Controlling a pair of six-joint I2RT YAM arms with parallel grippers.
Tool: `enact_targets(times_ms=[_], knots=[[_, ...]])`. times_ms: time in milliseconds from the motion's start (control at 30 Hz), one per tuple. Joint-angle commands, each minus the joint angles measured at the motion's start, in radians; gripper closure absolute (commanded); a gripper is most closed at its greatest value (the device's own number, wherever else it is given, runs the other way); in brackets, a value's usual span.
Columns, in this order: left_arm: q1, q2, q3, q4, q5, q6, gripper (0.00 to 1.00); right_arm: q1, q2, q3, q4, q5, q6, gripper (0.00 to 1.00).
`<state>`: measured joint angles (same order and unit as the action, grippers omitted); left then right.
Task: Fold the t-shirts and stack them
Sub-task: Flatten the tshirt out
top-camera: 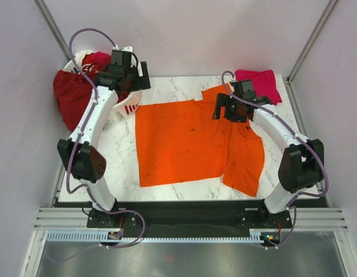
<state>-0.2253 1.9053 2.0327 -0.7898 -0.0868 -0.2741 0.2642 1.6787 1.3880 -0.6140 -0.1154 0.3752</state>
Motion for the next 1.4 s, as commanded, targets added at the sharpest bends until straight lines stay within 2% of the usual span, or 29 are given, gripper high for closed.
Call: enact_targets(times_ms=[0,33,100,133,167,233,300,367,433,533,633,967,1167,1200,1367], knots=[[-0.058,-0.208,-0.297,0.001,-0.062,-0.088,0.05,0.035,-0.098,-0.015,0.020,0.052,0.043,0.02],[-0.092,-0.247,-0.448,0.020,-0.080,-0.102,0.05,0.040,-0.117,-0.058,0.017,0.081,0.059,0.02],[-0.129,-0.325,-0.587,0.032,-0.096,-0.151,0.05,0.038,-0.164,-0.122,0.016,0.158,0.108,0.02],[-0.149,-0.395,-0.712,0.041,-0.093,-0.202,0.07,0.038,-0.230,-0.157,0.019,0.245,0.152,0.02],[-0.196,-0.435,-0.770,0.040,-0.091,-0.224,0.08,0.038,-0.272,-0.196,0.026,0.293,0.177,0.02],[-0.236,-0.509,-0.939,0.038,-0.093,-0.295,0.09,0.040,-0.413,-0.320,0.065,0.342,0.209,0.02],[-0.273,-0.644,-1.052,0.038,-0.064,-0.388,0.11,0.038,-0.534,-0.416,0.085,0.332,0.234,0.02],[-0.305,-0.771,-1.192,0.035,-0.027,-0.444,0.11,0.040,-0.589,-0.464,0.089,0.289,0.251,0.02],[-0.342,-0.833,-1.282,0.029,-0.013,-0.520,0.08,0.041,-0.642,-0.518,0.086,0.251,0.263,0.02],[-0.370,-0.871,-1.362,0.018,-0.056,-0.599,0.07,0.040,-0.669,-0.564,0.088,0.197,0.287,0.02],[-0.385,-0.842,-1.402,0.030,-0.091,-0.651,0.08,0.040,-0.678,-0.575,0.085,0.175,0.283,0.02],[-0.405,-0.759,-1.479,0.128,-0.134,-0.685,0.24,0.040,-0.731,-0.543,0.031,0.227,0.240,0.02],[-0.405,-0.712,-1.523,0.211,-0.119,-0.679,0.41,0.040,-0.726,-0.527,-0.004,0.287,0.214,0.02],[-0.405,-0.707,-1.523,0.216,-0.119,-0.675,0.47,0.040,-0.726,-0.524,-0.010,0.295,0.211,0.02],[-0.405,-0.692,-1.523,0.239,-0.133,-0.671,0.66,0.038,-0.734,-0.506,-0.041,0.361,0.228,0.02]])
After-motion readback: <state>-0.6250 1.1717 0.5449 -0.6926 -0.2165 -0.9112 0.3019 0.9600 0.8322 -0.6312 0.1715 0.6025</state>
